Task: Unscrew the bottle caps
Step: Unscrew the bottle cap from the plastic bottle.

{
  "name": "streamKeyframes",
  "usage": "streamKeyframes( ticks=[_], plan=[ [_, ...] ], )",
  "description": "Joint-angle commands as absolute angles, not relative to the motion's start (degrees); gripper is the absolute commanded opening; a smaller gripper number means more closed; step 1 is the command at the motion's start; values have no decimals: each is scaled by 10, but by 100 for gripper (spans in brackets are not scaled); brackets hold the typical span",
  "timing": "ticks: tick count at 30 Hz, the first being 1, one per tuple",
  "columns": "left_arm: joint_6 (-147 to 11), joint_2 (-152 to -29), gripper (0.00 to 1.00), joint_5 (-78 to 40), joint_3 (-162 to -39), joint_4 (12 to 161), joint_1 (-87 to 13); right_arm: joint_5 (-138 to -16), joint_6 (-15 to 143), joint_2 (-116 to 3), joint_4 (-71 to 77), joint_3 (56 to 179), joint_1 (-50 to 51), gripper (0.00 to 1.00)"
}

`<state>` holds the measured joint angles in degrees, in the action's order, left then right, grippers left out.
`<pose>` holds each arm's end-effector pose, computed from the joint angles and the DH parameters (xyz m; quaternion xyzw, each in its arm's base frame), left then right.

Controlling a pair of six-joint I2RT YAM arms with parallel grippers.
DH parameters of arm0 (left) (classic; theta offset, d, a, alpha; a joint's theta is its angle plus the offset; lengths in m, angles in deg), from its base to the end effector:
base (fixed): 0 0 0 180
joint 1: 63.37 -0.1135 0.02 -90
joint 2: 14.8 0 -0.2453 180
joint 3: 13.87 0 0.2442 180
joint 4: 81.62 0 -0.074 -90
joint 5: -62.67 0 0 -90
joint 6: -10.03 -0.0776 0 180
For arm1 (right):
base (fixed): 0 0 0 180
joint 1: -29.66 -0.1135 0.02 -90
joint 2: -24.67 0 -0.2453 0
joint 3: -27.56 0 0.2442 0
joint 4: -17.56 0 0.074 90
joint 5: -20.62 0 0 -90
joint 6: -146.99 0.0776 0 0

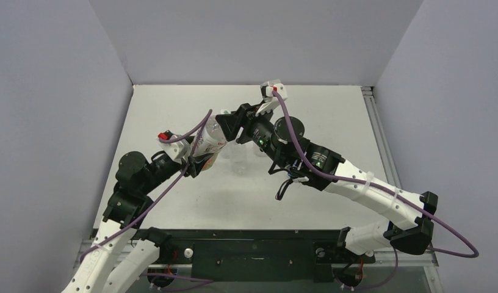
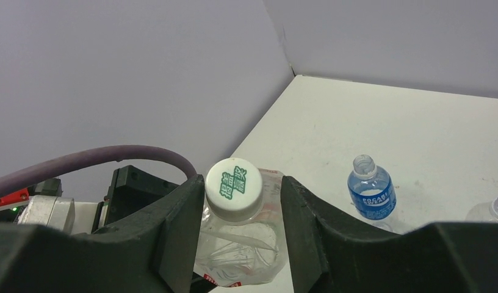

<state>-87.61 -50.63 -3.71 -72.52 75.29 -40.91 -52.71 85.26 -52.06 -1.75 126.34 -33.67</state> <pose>0.1649 -0.1018 0.3511 0.3196 0.6325 -0.2329 0.6660 0.1717 0.2922 0.4510 -0.1056 0.6826 0.4437 0.5710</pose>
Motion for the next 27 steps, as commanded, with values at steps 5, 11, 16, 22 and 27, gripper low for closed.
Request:
streamKeyframes(
  ticks=[5, 11, 16, 22, 27],
  plan=[
    [-867, -498, 4, -151, -748, 742, -409, -528, 861, -524, 14, 1295, -331, 39],
    [-861, -494, 4, -141, -745, 742, -409, -533, 855, -525, 14, 1297, -331, 9],
    [-844, -489, 4, -120, -747, 742, -409, -550, 843, -516, 20, 1288, -331, 0],
    [-782, -471, 4, -21, -754, 762, -408, -651, 810, -476, 62, 1245, -315, 0],
    [-687, -450, 4, 70, -751, 813, -409, -788, 776, -413, 154, 1177, -296, 0]
  ],
)
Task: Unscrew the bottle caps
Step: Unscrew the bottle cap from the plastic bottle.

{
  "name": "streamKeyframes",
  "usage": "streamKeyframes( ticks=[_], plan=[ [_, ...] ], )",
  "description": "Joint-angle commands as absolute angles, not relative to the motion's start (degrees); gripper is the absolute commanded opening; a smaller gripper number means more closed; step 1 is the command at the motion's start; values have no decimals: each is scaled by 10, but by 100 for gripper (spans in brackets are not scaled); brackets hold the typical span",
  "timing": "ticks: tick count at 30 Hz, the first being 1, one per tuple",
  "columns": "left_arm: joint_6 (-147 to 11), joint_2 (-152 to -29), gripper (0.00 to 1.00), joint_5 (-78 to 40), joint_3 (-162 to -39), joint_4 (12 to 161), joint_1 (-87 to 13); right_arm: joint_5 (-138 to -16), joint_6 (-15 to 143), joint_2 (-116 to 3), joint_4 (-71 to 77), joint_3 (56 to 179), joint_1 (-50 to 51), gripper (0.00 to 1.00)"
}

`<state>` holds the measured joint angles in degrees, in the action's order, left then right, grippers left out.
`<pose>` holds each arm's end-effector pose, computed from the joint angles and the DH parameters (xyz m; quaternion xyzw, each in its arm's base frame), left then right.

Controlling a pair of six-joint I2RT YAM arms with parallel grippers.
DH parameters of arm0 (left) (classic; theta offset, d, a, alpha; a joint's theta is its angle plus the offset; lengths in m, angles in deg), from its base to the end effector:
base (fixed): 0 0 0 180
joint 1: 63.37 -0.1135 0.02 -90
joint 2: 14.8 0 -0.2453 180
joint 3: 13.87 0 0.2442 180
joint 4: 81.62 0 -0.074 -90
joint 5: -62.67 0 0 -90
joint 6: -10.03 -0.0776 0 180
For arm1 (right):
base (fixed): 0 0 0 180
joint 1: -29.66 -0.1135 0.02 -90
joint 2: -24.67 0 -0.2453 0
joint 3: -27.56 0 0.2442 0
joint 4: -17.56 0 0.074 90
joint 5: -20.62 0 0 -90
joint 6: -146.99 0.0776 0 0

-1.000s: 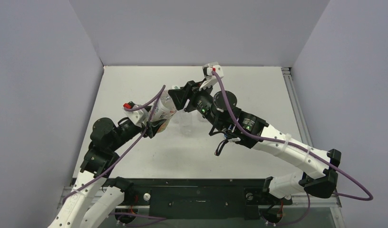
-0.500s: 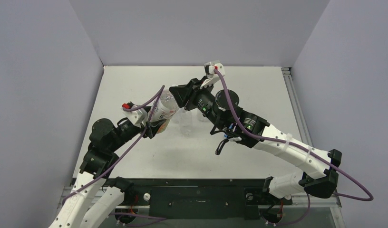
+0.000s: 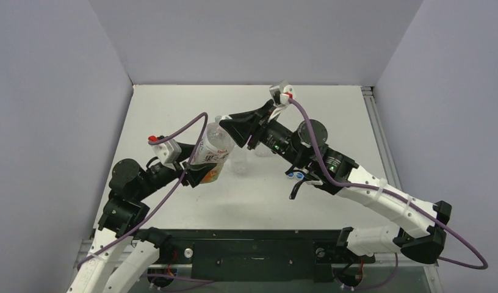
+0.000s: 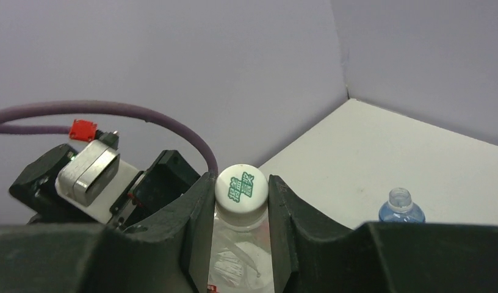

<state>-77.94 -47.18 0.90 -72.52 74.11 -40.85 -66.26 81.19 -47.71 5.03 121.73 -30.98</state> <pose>0.1468 -0.1006 0.3579 0.2924 0.6317 -0.3138 0.6457 0.1616 0.2786 0.4623 -0.1827 0.6215 0.5007 0.5741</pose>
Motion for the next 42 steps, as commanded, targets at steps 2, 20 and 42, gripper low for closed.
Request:
streamKeyframes(
  ticks=[2, 20, 42],
  plan=[
    [-656, -444, 4, 107, -745, 848, -409, -830, 768, -392, 178, 1151, -290, 0],
    [-501, -491, 4, 328, -759, 954, -409, -1082, 789, -367, 262, 1132, -256, 0],
    [-714, -475, 4, 153, -766, 834, -409, -920, 753, -343, 127, 1174, -247, 78]
  ],
)
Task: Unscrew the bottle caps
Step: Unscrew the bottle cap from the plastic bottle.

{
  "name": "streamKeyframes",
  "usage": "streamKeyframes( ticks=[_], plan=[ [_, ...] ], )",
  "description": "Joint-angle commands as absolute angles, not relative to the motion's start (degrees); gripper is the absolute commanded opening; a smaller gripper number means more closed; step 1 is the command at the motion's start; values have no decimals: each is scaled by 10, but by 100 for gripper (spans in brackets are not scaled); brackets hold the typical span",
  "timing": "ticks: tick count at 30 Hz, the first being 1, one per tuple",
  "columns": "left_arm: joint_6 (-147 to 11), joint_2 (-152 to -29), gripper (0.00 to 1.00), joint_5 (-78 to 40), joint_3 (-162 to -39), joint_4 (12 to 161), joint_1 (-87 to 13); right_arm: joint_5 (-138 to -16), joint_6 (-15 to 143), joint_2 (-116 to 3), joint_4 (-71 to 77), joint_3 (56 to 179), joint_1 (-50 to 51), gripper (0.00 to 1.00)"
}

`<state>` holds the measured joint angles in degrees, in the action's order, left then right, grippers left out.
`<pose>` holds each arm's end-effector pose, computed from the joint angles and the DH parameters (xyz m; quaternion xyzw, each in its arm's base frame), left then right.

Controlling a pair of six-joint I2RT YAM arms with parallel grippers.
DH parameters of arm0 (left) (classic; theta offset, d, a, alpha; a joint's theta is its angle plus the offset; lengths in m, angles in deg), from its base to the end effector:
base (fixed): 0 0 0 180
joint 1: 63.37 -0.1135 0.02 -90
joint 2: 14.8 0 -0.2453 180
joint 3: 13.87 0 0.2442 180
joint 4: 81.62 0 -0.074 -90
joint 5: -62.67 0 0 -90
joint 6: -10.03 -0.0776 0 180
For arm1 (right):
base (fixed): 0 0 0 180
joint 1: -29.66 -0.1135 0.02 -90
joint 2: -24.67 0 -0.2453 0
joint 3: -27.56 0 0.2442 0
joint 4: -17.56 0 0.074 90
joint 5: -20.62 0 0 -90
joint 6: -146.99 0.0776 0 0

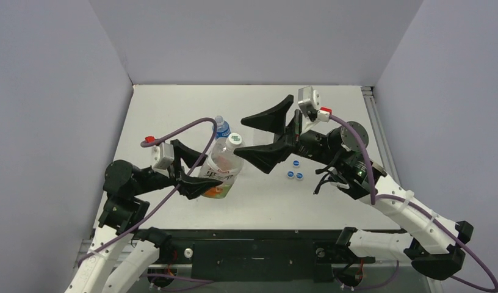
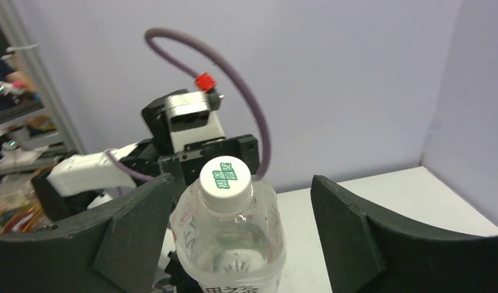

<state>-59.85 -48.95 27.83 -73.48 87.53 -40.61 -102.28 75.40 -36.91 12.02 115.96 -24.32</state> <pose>0.1155 -0.1175 0.3860 0.3787 0.5334 -0.5199 0.5493 0.1134 0.2277 0.4899 -0.3879 0.4440 0.5965 0.5445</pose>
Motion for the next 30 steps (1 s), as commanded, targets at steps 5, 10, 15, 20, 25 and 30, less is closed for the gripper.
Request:
streamKeyframes(
  ticks=[5, 10, 15, 20, 25, 30],
  plan=[
    [-811, -465, 1, 16, -750, 814, -409, -700, 750, -391, 60, 1235, -316, 81],
    [-849, -465, 0, -60, -742, 809, -409, -526, 731, -459, -22, 1309, -379, 81],
    [-855, -462, 0, -67, -740, 802, -409, -493, 735, -485, -13, 1327, -394, 69],
    [-851, -462, 0, -67, -735, 805, -409, -488, 744, -495, 3, 1331, -394, 54],
    [-846, -463, 0, -61, -730, 809, -409, -483, 748, -498, 25, 1326, -394, 49],
    [-838, -463, 0, -56, -730, 812, -409, -475, 747, -511, 29, 1333, -393, 48]
  ],
)
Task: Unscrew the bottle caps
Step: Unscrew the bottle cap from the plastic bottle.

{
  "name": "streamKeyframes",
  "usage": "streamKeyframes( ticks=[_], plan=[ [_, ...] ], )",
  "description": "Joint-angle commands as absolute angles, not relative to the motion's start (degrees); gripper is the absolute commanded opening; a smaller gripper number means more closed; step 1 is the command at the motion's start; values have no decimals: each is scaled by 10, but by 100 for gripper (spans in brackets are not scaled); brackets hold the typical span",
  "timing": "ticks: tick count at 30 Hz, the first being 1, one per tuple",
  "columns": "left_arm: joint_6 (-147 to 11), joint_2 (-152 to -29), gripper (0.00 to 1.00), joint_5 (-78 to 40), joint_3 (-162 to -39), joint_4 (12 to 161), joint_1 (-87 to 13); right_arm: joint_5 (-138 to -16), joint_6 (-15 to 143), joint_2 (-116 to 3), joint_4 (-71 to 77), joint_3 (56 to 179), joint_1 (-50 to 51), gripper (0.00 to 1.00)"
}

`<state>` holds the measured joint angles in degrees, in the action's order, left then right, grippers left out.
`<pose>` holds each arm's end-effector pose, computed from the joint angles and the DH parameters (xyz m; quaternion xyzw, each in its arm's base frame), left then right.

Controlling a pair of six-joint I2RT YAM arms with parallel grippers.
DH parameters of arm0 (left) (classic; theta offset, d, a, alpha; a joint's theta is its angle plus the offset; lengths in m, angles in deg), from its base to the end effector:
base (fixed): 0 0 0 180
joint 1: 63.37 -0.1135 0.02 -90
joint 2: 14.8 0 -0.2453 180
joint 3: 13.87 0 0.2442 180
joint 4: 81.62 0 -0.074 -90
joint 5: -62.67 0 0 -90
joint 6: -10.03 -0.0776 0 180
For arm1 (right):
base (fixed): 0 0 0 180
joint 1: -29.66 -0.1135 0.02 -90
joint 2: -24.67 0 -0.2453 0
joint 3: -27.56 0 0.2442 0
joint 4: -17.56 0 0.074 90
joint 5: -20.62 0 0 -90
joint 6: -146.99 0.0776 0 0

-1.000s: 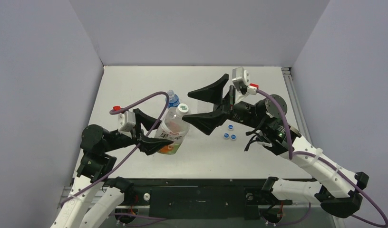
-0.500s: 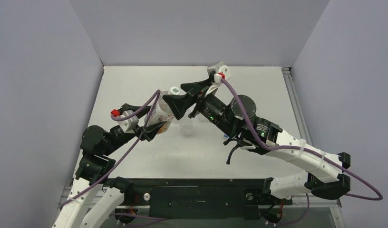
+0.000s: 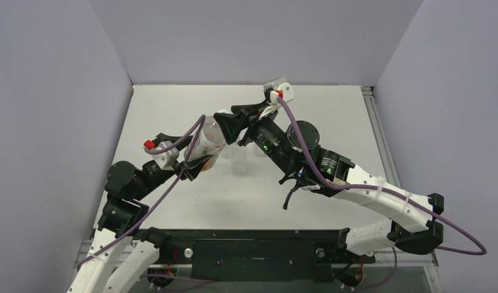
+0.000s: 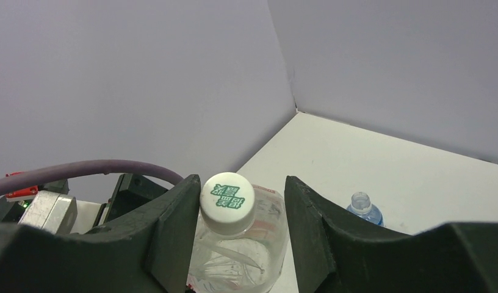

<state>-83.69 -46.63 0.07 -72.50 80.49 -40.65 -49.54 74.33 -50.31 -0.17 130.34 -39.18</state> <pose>0.1437 -0.0989 0.3751 0.3196 0.5737 -0.2737 0.7027 0.1391 0.2863 0.4900 -0.1560 0.6272 0.4350 0.6269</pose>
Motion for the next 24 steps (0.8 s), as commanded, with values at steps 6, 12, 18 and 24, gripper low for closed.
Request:
streamKeyframes(
  ticks=[6, 12, 18, 24],
  plan=[
    [-830, -464, 0, -54, -733, 812, -409, -474, 748, -526, 28, 1341, -390, 46],
    [-827, -465, 0, -50, -733, 812, -409, -479, 749, -529, 28, 1344, -387, 38],
    [-811, -465, 0, -45, -734, 816, -409, -486, 751, -528, 45, 1341, -383, 8],
    [-750, -467, 0, -11, -743, 827, -409, -541, 745, -516, 74, 1318, -366, 0]
  ],
)
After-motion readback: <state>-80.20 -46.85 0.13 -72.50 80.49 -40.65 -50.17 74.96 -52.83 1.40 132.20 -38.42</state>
